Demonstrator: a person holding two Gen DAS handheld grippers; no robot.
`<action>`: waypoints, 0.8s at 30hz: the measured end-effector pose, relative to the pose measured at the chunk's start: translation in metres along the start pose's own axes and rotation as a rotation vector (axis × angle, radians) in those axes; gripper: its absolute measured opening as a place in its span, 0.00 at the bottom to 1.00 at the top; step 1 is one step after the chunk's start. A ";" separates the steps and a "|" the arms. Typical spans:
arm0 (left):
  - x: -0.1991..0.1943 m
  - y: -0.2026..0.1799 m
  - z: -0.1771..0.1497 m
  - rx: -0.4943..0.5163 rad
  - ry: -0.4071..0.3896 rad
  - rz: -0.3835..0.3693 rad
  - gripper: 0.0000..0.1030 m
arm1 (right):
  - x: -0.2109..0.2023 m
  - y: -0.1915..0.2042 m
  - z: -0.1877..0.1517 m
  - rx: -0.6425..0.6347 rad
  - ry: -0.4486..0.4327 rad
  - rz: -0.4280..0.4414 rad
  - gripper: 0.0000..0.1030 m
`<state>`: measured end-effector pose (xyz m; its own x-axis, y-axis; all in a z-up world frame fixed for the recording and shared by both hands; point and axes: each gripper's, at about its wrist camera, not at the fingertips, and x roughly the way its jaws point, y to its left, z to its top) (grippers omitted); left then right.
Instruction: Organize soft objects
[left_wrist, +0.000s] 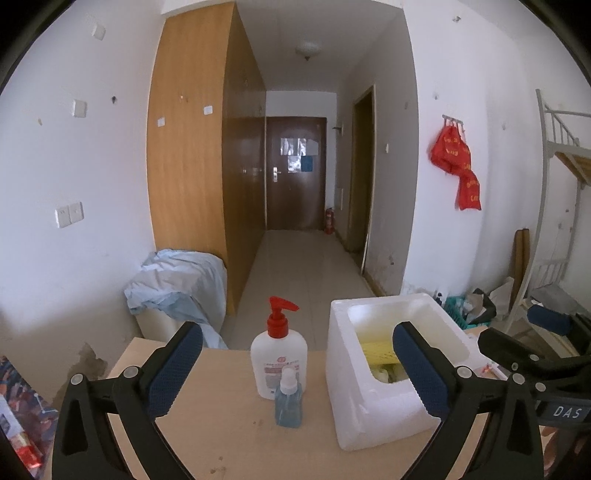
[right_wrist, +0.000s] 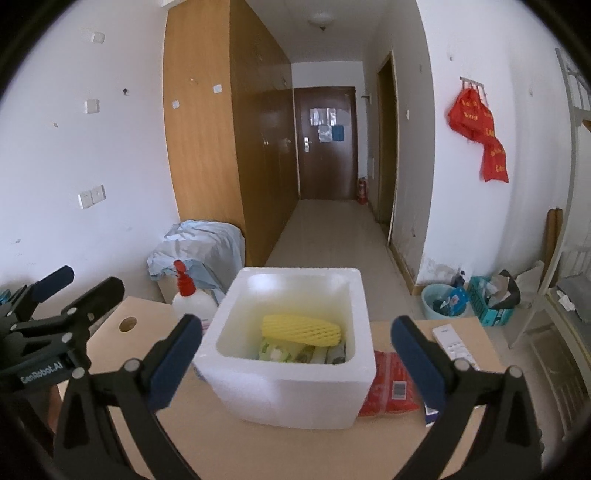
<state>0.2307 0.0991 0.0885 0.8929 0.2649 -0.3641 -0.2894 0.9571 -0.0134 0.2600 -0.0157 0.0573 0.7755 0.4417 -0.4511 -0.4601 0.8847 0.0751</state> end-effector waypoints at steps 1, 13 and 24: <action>-0.005 0.001 -0.002 -0.001 -0.005 0.001 1.00 | -0.005 0.002 -0.001 -0.007 0.000 -0.001 1.00; -0.061 0.004 -0.015 0.018 -0.024 0.001 1.00 | -0.047 0.015 -0.012 -0.022 -0.027 0.023 1.00; -0.115 0.014 -0.029 -0.005 -0.067 -0.007 1.00 | -0.093 0.014 -0.029 -0.003 -0.078 0.029 1.00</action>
<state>0.1139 0.0792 0.1030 0.9157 0.2661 -0.3013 -0.2851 0.9583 -0.0203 0.1689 -0.0482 0.0745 0.7933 0.4772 -0.3781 -0.4838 0.8711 0.0843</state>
